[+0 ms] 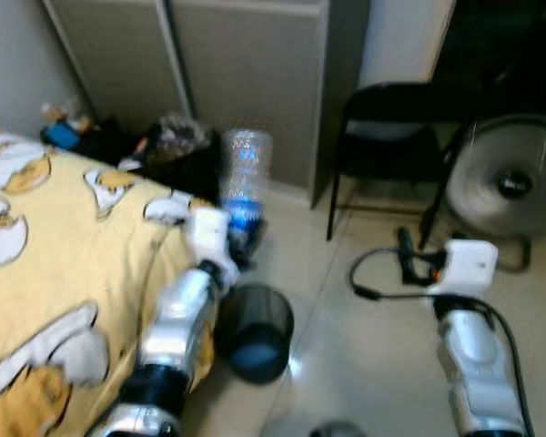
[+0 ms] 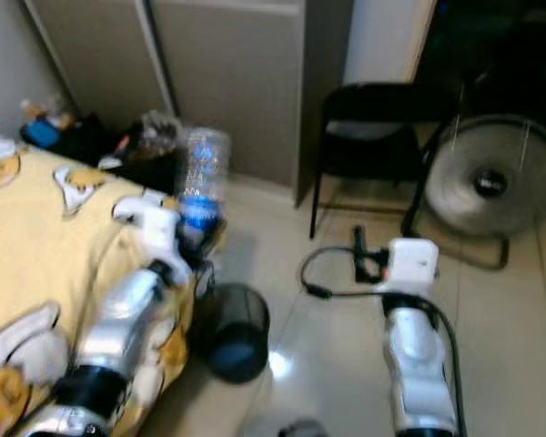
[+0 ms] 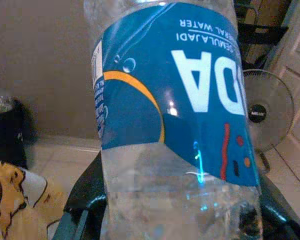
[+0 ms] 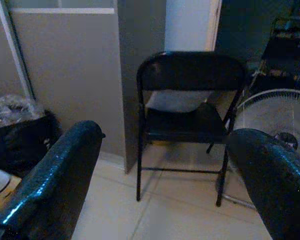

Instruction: Clean up the room

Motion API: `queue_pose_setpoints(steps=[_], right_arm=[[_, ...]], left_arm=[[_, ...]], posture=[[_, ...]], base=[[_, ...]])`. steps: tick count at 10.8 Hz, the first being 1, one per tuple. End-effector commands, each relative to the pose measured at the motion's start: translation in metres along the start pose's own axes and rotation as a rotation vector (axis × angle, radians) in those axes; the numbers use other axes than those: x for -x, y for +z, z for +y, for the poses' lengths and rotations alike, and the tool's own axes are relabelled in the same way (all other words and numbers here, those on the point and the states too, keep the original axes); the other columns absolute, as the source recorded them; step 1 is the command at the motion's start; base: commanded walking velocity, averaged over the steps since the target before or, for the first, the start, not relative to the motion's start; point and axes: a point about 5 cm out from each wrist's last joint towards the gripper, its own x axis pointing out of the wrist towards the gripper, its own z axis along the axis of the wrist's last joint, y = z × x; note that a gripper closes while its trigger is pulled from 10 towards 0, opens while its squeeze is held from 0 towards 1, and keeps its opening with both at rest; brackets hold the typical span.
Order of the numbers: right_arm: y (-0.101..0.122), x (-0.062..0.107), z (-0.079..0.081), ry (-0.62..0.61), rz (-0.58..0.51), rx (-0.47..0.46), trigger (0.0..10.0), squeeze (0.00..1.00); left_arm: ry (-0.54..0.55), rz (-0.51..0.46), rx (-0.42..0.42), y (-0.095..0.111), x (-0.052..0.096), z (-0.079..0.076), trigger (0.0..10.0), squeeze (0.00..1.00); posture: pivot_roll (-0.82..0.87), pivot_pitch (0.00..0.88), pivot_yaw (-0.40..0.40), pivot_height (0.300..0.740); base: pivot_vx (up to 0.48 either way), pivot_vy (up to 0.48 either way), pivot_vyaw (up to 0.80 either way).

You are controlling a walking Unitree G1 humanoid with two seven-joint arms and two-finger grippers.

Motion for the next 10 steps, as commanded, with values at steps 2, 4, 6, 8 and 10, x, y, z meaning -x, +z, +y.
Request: queue_pose_setpoints(steps=[2, 4, 6, 8, 10], right_arm=[[0.005, 0.001, 0.008, 0.030, -0.010, -0.013, 10.0, 0.00], [0.007, 0.007, 0.008, 0.051, -0.004, -0.013, 10.0, 0.00], [0.000, 0.030, 0.010, 0.063, 0.043, -0.037, 10.0, 0.00], [-0.005, 0.060, 0.013, 0.088, 0.101, -0.036, 10.0, 0.00], [-0.004, 0.093, 0.022, 0.167, 0.161, -0.032, 10.0, 0.00]], left_arm=[[0.099, 0.017, -0.046, 0.003, 0.000, 0.020, 10.0, 0.00], [0.127, 0.100, -0.051, -0.009, -0.005, 0.024, 10.0, 0.00], [0.092, 0.290, -0.049, -0.043, -0.008, 0.017, 10.0, 0.00], [0.106, 0.433, -0.109, -0.068, -0.003, 0.008, 10.0, 0.00], [0.251, 0.475, -0.182, -0.074, 0.002, 0.019, 10.0, 0.00]], posture=[[-0.21, 0.000, 0.060, 0.728], [-0.22, 0.005, 0.055, 0.728], [-0.24, 0.086, 0.058, 0.728], [-0.30, 0.183, 0.062, 0.728], [-0.35, 0.261, 0.071, 0.728]], base=[[0.240, 0.000, 0.00], [0.000, 0.000, 0.00], [0.000, 0.000, 0.00], [0.000, 0.000, 0.00], [0.000, 0.000, 0.00]])
